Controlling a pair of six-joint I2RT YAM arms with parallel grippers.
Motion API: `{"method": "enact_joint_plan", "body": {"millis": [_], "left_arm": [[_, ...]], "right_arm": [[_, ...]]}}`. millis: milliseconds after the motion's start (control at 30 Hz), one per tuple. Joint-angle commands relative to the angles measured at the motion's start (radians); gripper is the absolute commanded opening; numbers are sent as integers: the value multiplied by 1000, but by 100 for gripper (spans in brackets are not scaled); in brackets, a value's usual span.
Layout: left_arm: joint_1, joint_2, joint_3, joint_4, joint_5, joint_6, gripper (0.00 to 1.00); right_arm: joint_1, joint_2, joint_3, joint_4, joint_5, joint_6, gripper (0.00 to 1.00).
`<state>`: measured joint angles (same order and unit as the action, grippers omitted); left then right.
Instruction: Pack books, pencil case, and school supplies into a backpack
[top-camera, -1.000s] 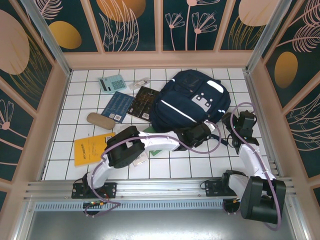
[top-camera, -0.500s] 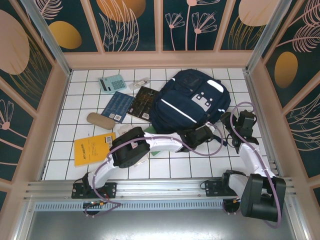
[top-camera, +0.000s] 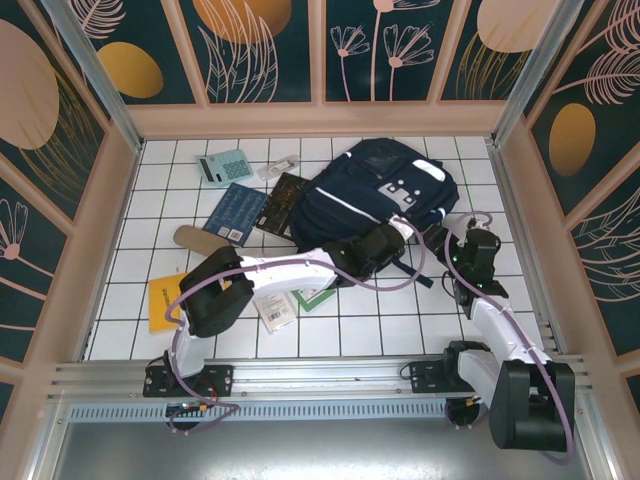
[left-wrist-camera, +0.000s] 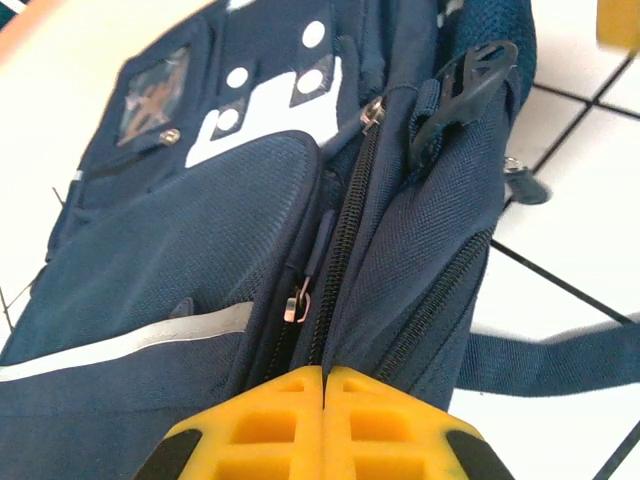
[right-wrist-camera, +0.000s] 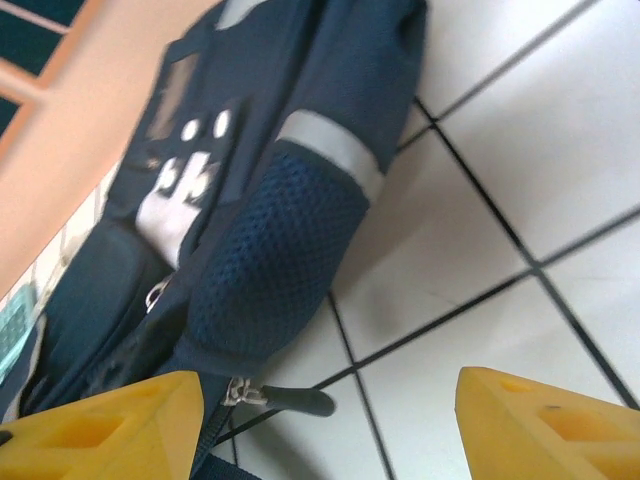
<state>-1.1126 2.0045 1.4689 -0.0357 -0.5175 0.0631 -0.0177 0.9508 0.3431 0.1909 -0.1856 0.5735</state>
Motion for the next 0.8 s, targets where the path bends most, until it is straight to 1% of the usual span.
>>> {"method": "enact_joint_plan", "body": {"millis": [0, 67, 133, 300, 367, 400, 467, 567, 633, 767], "left_arm": [[36, -89, -14, 64, 13, -39, 0], [48, -115, -29, 70, 32, -46, 0], [56, -136, -42, 72, 49, -48, 0], [69, -166, -63, 72, 60, -50, 0], [72, -172, -68, 71, 59, -54, 0], [75, -177, -71, 71, 58, -54, 0], [79, -187, -74, 74, 61, -58, 0], [83, -202, -80, 80, 74, -63, 0], [85, -209, -81, 82, 75, -64, 0], [92, -217, -81, 79, 81, -70, 0]], "right_arm": [[20, -22, 1, 64, -17, -64, 68], [32, -20, -8, 86, -45, -80, 67], [50, -21, -19, 110, -48, -94, 67], [87, -28, -46, 191, -96, -107, 64], [98, -34, -59, 231, -123, -107, 60], [103, -38, -67, 252, -132, -106, 59], [108, -48, -92, 306, -159, -96, 59], [109, -58, -145, 436, -186, -73, 59], [110, -57, -174, 505, -196, -62, 55], [108, -28, -159, 512, -246, -73, 57]]}}
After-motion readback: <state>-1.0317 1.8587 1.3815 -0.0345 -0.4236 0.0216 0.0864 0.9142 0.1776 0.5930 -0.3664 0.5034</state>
